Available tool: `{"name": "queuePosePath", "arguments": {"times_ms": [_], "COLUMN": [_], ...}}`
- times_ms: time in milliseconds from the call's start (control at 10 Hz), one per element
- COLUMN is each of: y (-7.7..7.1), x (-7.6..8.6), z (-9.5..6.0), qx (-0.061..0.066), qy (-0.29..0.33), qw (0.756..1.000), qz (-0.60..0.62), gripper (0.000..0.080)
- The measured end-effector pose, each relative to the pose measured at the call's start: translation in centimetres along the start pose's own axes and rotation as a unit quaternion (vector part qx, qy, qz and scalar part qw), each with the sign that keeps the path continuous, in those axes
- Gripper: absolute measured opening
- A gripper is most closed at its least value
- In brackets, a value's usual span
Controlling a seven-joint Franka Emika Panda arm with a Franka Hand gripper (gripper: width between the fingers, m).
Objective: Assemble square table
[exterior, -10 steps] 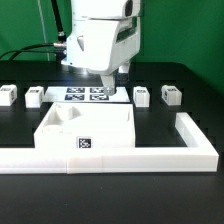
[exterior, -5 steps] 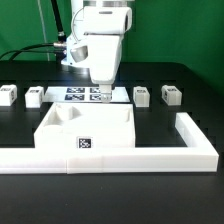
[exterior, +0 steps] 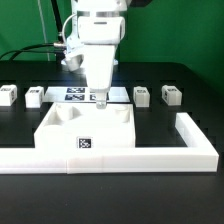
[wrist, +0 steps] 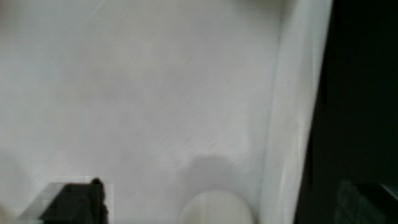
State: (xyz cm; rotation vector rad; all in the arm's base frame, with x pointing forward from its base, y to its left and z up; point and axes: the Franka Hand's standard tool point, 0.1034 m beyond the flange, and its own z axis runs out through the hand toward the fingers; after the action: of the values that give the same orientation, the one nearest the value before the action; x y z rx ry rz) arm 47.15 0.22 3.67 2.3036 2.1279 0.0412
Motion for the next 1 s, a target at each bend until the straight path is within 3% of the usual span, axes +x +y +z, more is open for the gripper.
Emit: {"name": "queuePosePath", "arguments": {"times_ms": [300,600,800,1000], "y": [-1.4,-2.1,-1.9,-1.9], "x": [-0.6,-0.7,-0.7,-0.7], "z": [1.8,3.0,3.0,3.0], "qx": [-0.004,0.008,0.008,0.009], "qy": [0.004,0.006,0.005,0.005], "qw": [1.0,1.0,1.0,1.0], "qz": [-0.018,-0.01,0.007,0.007], "gripper": [0.065,0.065,0.065,0.039]}}
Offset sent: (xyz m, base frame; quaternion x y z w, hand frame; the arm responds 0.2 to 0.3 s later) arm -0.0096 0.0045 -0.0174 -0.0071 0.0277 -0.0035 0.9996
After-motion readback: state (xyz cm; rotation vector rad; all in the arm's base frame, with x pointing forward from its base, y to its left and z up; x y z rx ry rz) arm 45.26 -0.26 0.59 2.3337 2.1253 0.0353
